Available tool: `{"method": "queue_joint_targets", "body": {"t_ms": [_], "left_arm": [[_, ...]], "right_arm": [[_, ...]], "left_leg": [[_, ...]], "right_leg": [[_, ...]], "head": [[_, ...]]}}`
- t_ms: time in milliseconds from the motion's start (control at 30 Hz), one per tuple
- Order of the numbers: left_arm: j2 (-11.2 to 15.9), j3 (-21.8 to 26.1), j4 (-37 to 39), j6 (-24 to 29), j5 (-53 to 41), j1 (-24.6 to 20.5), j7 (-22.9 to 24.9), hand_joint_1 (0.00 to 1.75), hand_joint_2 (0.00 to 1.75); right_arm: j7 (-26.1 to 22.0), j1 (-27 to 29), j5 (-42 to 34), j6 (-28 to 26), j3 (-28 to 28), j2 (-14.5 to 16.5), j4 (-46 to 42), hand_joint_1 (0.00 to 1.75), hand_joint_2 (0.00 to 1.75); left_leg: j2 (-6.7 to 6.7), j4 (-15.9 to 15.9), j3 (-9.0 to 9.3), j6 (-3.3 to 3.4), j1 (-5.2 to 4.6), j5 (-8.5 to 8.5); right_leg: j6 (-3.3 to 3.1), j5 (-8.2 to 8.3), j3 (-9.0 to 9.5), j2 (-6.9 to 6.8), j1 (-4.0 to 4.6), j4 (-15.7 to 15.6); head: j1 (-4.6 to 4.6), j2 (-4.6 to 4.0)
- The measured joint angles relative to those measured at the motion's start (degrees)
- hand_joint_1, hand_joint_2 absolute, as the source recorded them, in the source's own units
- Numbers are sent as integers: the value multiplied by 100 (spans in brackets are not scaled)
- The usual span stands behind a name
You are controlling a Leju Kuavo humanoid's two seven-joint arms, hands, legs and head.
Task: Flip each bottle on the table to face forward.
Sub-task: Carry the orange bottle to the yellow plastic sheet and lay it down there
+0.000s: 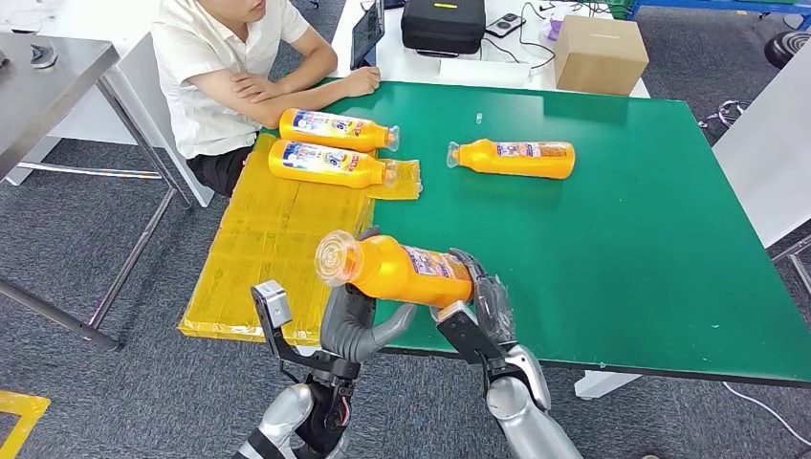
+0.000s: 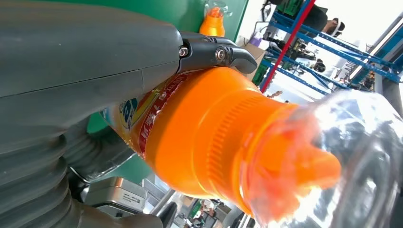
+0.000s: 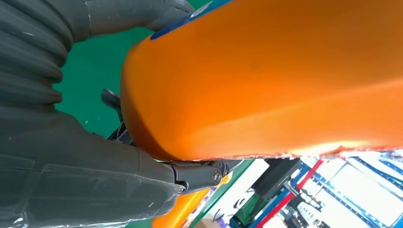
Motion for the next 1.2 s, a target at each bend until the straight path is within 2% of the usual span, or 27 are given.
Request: {"method": "queue_joint_targets", "body": {"t_ms": [233,667,700,800,833,1000,1067,1100,1133,1200], "left_arm": [[-27,-68,55,222,-140,-110,-16,0,175],[-95,-97,216,742,-427,-345,-384,3,175],[-96,-90,218,760,-430,-360,-392,31,175],[-97,-73,222,797,-426,-381,-404,158,175],[-97,-67,225,806,-417,-384,-410,175,175],[-97,12,227,816,-381,-389,-494,175,175],[-97,54,225,801,-407,-386,-539,175,175],[-97,70,221,796,-436,-382,-565,175,175],[-97,83,216,793,-468,-376,-586,175,175],[-97,108,190,790,-501,-356,-605,175,175]], "right_arm": [[23,-94,-64,-37,169,56,58,160,175],[51,-183,-22,-118,588,99,74,162,175],[51,-183,-17,-119,613,107,74,162,175],[51,-184,17,-139,672,116,74,164,175],[51,-186,35,-154,692,116,74,163,175],[63,-197,86,-207,794,118,90,155,175],[75,-197,82,-200,840,119,102,142,175],[79,-197,71,-188,865,119,108,121,175],[78,-196,57,-171,887,119,115,97,175],[69,-191,27,-124,934,117,131,30,175]], "left_leg": [[0,0,-1,0,0,0],[0,0,-1,0,0,0],[0,0,-1,0,0,0],[0,0,-2,0,0,0],[0,0,-2,0,0,0],[0,0,-2,0,0,0],[0,0,-2,0,0,0],[0,0,-2,0,0,0],[1,0,-2,0,0,0],[1,0,-2,0,0,0]], "right_leg": [[0,0,-1,0,0,0],[0,0,-2,0,0,0],[0,0,-2,0,0,0],[0,0,-2,0,0,0],[0,0,-2,0,0,0],[0,0,-2,0,0,0],[0,0,-3,0,0,0],[0,0,-3,0,0,0],[0,0,-4,0,0,0],[0,0,-5,1,0,0]], "head": [[1,0],[0,0],[0,0],[1,0],[1,0],[1,0],[0,0],[0,0],[0,0],[1,0]]}}
